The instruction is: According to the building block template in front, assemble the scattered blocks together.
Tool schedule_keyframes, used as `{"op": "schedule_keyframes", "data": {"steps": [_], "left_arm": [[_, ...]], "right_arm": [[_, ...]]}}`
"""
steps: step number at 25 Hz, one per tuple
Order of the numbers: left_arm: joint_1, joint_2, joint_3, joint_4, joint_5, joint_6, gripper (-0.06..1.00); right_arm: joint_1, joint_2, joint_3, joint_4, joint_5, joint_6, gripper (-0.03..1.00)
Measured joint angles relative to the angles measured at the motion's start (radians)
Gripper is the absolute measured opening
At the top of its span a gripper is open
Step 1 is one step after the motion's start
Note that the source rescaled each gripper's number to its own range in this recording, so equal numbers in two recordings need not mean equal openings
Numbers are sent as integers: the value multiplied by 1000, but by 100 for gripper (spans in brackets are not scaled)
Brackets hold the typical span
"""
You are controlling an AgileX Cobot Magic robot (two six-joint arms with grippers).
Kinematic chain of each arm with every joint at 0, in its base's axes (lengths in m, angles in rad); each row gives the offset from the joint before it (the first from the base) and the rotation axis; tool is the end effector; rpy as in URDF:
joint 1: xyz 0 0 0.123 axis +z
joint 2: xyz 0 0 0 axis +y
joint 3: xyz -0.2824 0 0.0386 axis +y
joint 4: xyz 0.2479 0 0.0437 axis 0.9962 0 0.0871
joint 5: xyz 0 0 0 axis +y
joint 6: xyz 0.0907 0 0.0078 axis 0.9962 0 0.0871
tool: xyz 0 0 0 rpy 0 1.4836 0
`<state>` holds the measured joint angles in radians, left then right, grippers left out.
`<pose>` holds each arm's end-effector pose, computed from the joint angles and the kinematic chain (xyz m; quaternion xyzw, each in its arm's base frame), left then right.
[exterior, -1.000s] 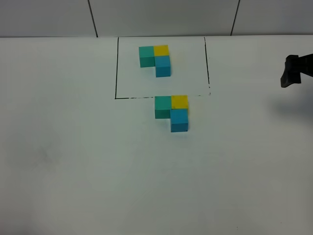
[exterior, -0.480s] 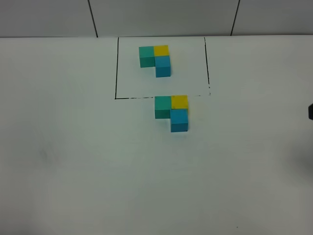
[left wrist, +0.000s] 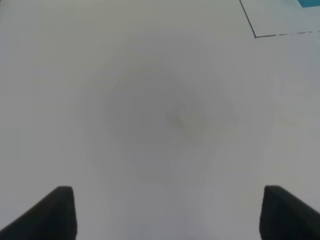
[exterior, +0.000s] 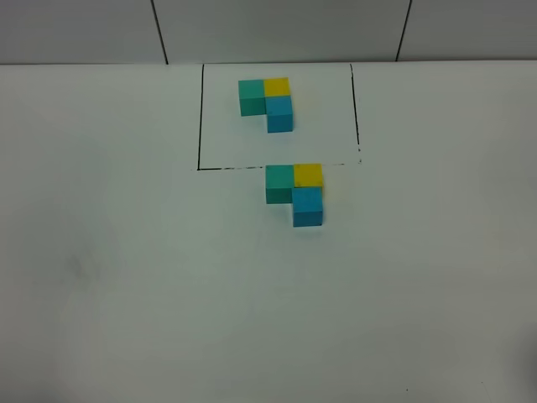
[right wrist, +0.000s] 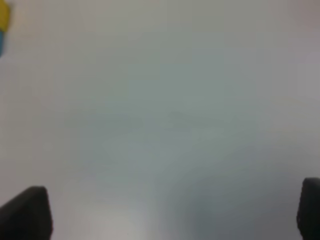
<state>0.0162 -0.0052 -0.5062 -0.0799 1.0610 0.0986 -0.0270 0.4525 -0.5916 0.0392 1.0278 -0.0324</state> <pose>-0.0064 -0.0065 0.2790 0.0368 0.8489 -0.0097 0.5273 0.0656 0.0013 0.2934 0.0006 0.9268 0.0082 0.3756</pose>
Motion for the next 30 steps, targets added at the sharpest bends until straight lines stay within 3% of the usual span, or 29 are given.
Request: {"op": "schedule_keyframes", "data": {"steps": [5,18,30], "left_arm": [[0,0,0,0,0,0,71],[0,0,0,0,0,1,71],[0,0,0,0,0,1,71]], "right_arm": [[35,-116,76,-5,21,4,100],[60,-377,88,-12,34,15,100],[60,-442,88,-12,39,15,97]]}}
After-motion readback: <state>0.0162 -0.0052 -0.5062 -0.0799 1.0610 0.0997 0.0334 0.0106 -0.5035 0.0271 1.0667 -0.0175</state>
